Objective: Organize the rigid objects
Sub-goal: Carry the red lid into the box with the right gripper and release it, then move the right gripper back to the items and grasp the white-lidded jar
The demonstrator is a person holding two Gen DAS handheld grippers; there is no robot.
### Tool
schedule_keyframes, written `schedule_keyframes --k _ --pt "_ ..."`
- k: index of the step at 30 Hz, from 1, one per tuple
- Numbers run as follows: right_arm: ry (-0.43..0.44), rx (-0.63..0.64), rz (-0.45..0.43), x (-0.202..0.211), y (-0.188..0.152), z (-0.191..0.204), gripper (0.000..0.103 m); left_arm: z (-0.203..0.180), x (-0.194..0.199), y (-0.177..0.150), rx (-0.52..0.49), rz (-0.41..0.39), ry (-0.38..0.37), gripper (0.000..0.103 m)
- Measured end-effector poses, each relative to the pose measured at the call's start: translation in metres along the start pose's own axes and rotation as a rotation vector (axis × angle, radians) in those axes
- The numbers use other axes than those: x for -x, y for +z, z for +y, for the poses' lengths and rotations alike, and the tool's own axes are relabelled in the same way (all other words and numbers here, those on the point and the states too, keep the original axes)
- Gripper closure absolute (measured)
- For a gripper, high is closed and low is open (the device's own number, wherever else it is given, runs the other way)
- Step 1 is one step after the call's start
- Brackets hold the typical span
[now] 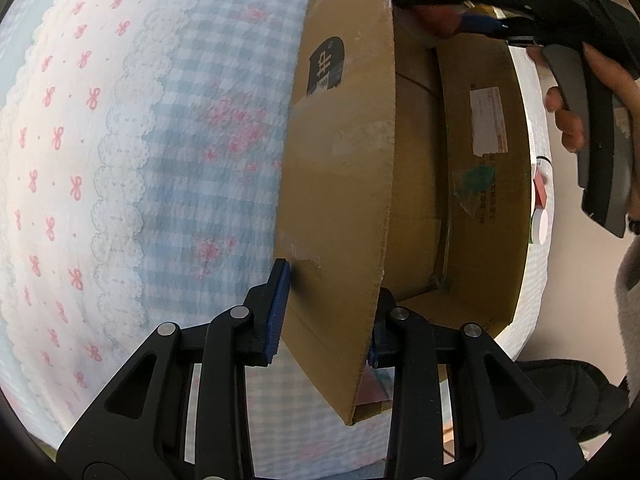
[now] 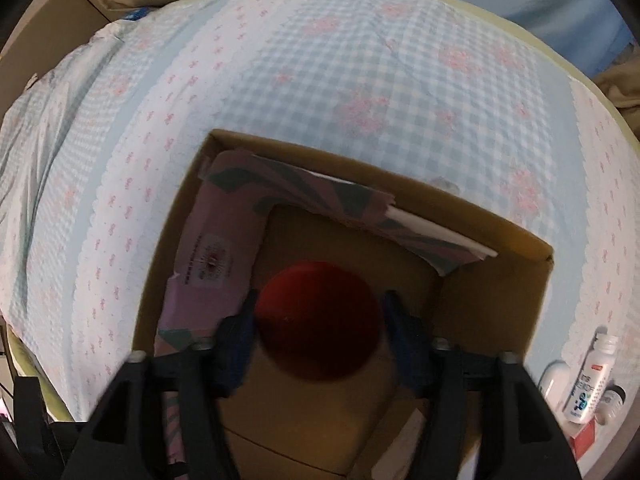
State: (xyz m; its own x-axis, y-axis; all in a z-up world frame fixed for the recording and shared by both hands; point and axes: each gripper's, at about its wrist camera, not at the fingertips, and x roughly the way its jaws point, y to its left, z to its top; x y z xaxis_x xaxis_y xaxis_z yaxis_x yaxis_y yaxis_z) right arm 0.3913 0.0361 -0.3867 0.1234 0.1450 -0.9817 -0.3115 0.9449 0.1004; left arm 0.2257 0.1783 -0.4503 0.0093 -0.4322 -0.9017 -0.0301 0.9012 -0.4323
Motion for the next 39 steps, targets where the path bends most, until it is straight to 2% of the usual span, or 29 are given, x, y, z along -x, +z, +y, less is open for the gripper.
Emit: schedule_keyframes --k 1,4,6,12,15,18,22,28,30,34,37,39 --pt "0.003 -0.007 -0.008 0.002 0.000 -0.002 0.000 0.000 -0.001 0.000 -0.001 0.001 0.004 0.075" --pt "0.066 -0.038 -0.061 0.013 -0.005 -0.007 0.000 -0.002 -0.001 0.001 -0.003 0.004 0.005 0.075" --pt "0.072 -0.048 -0.054 0.017 -0.008 -0.009 0.000 -0.001 -0.001 0.001 -0.005 0.005 0.007 0.075" --pt "0.040 -0.037 -0.072 0.030 -0.019 -0.004 0.000 -0.006 -0.001 0.002 -0.015 0.011 0.021 0.075" --pt "-0.014 -0.040 -0.056 0.040 -0.022 -0.004 0.000 -0.009 -0.002 0.003 -0.016 0.011 0.030 0.075" --pt "-0.013 -0.067 -0.026 0.060 -0.027 -0.006 0.000 -0.012 -0.001 0.003 -0.017 0.009 0.038 0.075" --pt "0.006 -0.122 -0.087 0.103 -0.042 -0.014 0.000 -0.016 -0.003 0.001 -0.025 0.007 0.045 0.075" --pt "-0.076 -0.261 -0.211 0.178 -0.101 -0.044 0.000 -0.021 -0.003 -0.001 -0.054 0.007 0.055 0.075" --pt "-0.087 -0.313 -0.240 0.193 -0.121 -0.058 0.000 -0.023 -0.003 0.000 -0.062 0.005 0.059 0.075" --pt "-0.133 -0.449 -0.301 0.220 -0.183 -0.102 0.000 -0.027 -0.006 -0.002 -0.070 -0.002 0.075 0.075" --pt "-0.210 -0.500 -0.316 0.234 -0.220 -0.129 0.000 -0.029 -0.006 -0.003 -0.071 -0.008 0.080 0.075" --pt "-0.228 -0.523 -0.324 0.239 -0.245 -0.148 0.000 -0.029 -0.006 -0.004 -0.063 -0.011 0.080 0.075"
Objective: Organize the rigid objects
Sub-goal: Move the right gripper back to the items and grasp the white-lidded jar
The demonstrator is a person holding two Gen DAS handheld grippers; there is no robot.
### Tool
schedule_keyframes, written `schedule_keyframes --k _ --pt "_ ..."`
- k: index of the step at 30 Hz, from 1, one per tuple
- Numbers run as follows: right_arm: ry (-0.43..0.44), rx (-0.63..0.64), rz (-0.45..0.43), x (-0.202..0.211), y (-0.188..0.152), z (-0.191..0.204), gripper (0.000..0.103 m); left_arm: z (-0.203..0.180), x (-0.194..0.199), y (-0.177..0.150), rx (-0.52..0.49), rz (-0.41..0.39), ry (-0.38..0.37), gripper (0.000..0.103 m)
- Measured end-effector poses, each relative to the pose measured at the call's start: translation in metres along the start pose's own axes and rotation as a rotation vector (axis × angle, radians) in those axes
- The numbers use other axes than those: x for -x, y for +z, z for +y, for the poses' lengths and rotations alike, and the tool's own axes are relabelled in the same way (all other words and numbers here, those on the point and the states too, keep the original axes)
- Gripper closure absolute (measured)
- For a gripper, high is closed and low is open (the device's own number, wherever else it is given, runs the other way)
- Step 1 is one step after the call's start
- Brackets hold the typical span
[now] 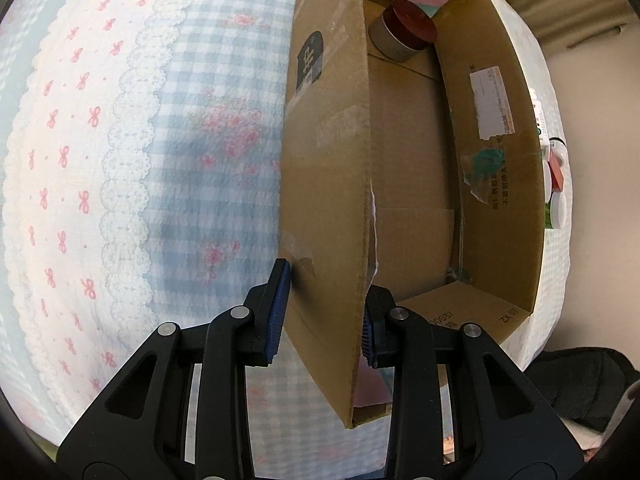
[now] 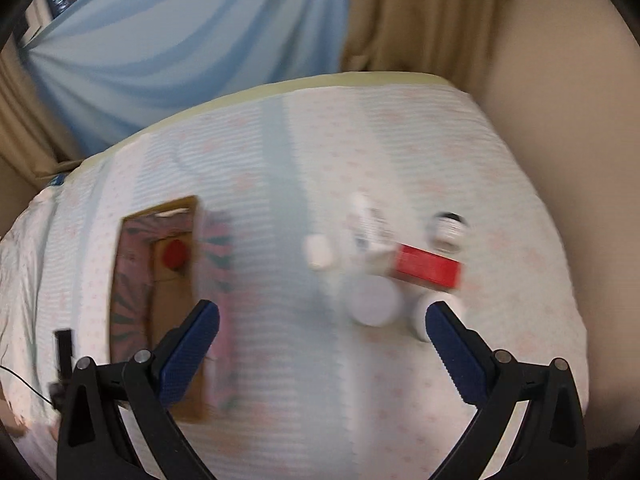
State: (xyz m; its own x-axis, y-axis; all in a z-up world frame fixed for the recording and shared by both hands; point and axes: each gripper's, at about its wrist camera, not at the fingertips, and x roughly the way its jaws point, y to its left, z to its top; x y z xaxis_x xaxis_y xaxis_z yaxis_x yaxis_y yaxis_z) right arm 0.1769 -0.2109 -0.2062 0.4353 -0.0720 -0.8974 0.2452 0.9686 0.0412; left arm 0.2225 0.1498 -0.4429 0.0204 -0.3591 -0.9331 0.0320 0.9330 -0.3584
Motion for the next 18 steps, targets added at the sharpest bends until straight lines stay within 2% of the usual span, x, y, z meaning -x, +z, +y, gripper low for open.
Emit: schedule_keyframes --k 4,9,14,18 --pt "-0.033 -0.023 -0.016 -0.005 -0.024 -0.061 0.000 -0.002 -0.001 -0.002 0.000 -0.008 0.019 0.075" --pt "-0.040 -0.014 0.023 -0.048 -0.056 -0.117 0.000 -0.007 -0.004 -0.006 0.010 -0.023 0.037 0.075" --pt "-0.007 0.032 0.055 -0.092 -0.081 -0.142 0.000 -0.007 -0.002 -0.010 0.028 -0.034 0.039 0.075" --pt "0.013 0.082 0.059 -0.128 -0.096 -0.145 0.000 -0.012 -0.003 -0.014 0.012 -0.037 0.065 0.075"
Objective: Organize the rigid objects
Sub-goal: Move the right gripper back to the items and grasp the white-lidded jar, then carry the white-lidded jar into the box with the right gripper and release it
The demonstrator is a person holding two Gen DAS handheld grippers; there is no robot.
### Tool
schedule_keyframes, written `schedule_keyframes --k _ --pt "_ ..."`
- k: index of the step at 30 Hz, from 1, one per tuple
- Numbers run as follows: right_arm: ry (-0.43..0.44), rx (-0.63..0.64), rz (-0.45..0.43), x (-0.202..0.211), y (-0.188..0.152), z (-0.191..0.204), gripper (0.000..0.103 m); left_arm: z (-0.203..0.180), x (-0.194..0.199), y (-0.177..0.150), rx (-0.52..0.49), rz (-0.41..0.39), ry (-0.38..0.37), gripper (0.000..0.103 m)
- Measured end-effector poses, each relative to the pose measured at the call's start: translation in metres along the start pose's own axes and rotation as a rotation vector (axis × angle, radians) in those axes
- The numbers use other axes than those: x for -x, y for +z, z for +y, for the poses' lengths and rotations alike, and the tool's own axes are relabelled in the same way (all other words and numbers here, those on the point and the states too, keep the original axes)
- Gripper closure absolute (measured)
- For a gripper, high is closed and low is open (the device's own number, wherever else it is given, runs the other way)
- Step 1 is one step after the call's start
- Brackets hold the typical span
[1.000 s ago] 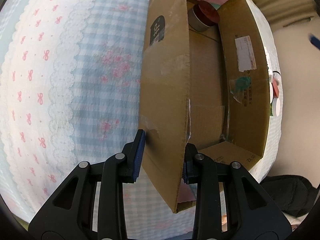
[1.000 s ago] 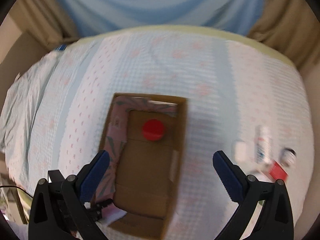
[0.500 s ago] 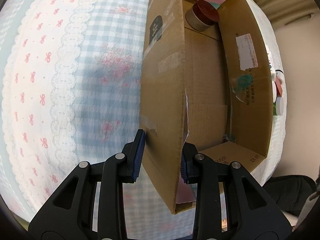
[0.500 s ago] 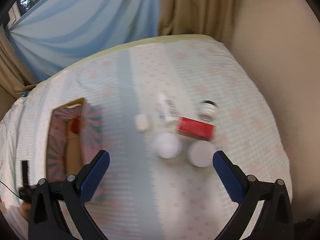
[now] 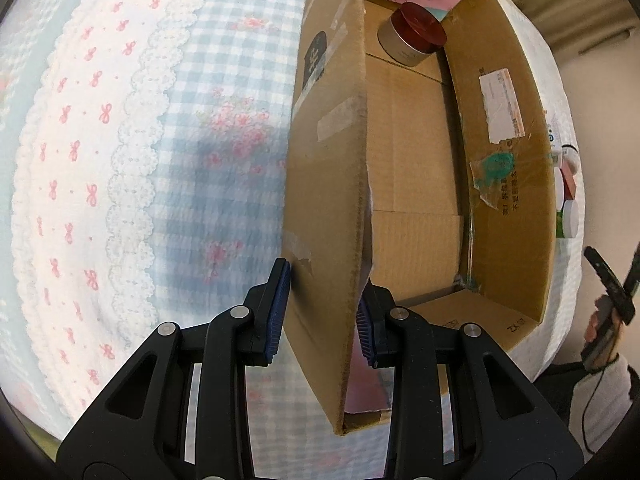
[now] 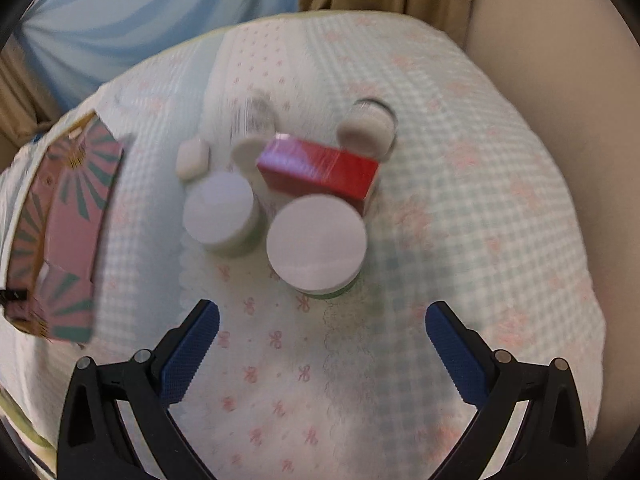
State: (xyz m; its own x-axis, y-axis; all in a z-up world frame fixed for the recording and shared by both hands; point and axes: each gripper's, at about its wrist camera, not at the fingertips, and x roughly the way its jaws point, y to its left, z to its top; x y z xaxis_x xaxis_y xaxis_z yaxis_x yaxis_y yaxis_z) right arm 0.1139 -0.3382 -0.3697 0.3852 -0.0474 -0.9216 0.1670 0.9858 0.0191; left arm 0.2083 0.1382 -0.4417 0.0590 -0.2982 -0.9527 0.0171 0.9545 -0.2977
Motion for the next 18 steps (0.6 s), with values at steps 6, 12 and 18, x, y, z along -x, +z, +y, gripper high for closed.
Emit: schedule_keyframes --k 6,12,18 --pt "0.013 0.029 -0.025 -0.043 -0.001 -0.002 0.000 -0.007 0.002 -0.005 0.007 -0.017 0.021 0.075" --pt "0.013 0.046 -0.035 -0.068 0.008 -0.005 0.008 -0.010 0.004 -0.008 0.012 -0.027 0.034 0.075" --pt "0.044 0.035 -0.034 -0.077 0.017 -0.007 0.034 -0.016 0.004 -0.008 0.013 -0.028 0.044 0.075"
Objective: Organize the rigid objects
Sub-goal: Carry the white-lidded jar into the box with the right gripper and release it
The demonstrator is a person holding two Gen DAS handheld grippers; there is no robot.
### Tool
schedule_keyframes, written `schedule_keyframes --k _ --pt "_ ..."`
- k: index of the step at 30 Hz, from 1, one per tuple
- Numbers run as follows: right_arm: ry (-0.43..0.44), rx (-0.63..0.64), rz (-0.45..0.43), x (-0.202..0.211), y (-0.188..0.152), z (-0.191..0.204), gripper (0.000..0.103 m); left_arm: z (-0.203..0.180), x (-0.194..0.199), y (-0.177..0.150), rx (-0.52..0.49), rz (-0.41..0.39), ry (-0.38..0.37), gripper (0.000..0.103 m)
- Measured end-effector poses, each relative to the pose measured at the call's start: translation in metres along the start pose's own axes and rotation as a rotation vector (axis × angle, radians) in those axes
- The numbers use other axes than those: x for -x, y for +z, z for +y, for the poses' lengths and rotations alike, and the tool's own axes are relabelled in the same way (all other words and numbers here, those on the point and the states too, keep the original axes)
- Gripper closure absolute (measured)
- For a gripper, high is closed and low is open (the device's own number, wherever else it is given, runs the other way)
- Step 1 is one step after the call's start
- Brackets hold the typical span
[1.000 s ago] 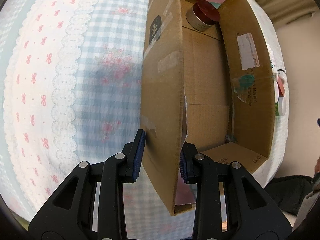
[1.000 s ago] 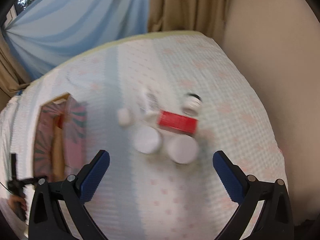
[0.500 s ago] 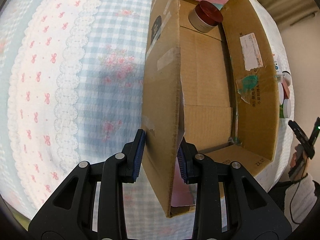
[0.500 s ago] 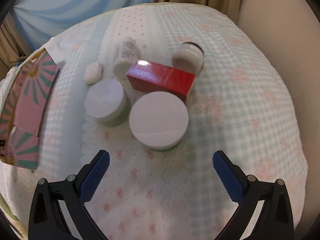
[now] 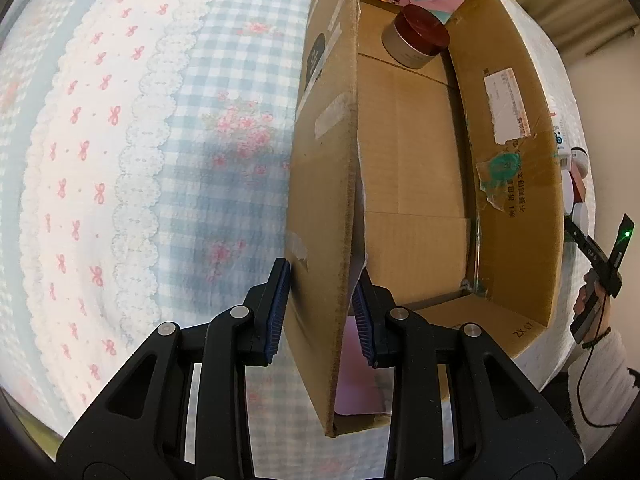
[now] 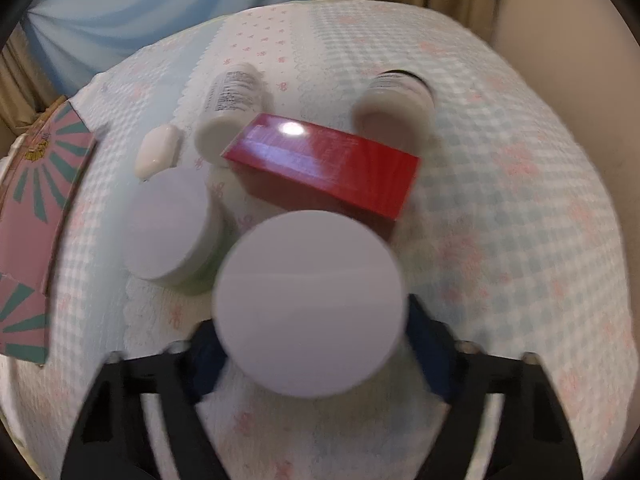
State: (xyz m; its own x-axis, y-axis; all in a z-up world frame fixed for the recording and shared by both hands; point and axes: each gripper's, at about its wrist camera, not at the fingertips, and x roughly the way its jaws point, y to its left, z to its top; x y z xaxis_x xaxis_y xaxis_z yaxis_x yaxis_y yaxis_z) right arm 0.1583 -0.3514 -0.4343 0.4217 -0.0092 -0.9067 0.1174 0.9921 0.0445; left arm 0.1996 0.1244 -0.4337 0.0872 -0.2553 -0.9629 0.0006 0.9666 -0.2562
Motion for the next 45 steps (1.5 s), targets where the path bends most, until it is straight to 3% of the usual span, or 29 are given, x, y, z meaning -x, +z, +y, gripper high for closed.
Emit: schedule_keyframes --k 12,18,24,34,45 --pt "-0.013 -0.024 0.006 0.006 0.004 -0.001 0.035 -0.002 -0.001 -0.005 -0.007 -0.002 0.004 0.075" --pt "-0.010 -0.073 -0.014 0.040 0.011 -0.003 0.035 0.000 -0.001 -0.004 -0.022 0.005 -0.005 0.075" --pt "0.029 -0.071 -0.041 0.090 0.033 0.021 0.035 0.004 -0.002 0.000 -0.036 0.021 -0.025 0.075" --pt "0.228 0.059 -0.086 0.129 0.102 0.146 0.035 0.016 -0.004 0.006 -0.037 0.041 -0.081 0.076" --pt "0.367 0.281 -0.024 0.093 0.151 0.302 0.035 0.024 -0.012 0.011 -0.054 0.059 -0.110 0.076"
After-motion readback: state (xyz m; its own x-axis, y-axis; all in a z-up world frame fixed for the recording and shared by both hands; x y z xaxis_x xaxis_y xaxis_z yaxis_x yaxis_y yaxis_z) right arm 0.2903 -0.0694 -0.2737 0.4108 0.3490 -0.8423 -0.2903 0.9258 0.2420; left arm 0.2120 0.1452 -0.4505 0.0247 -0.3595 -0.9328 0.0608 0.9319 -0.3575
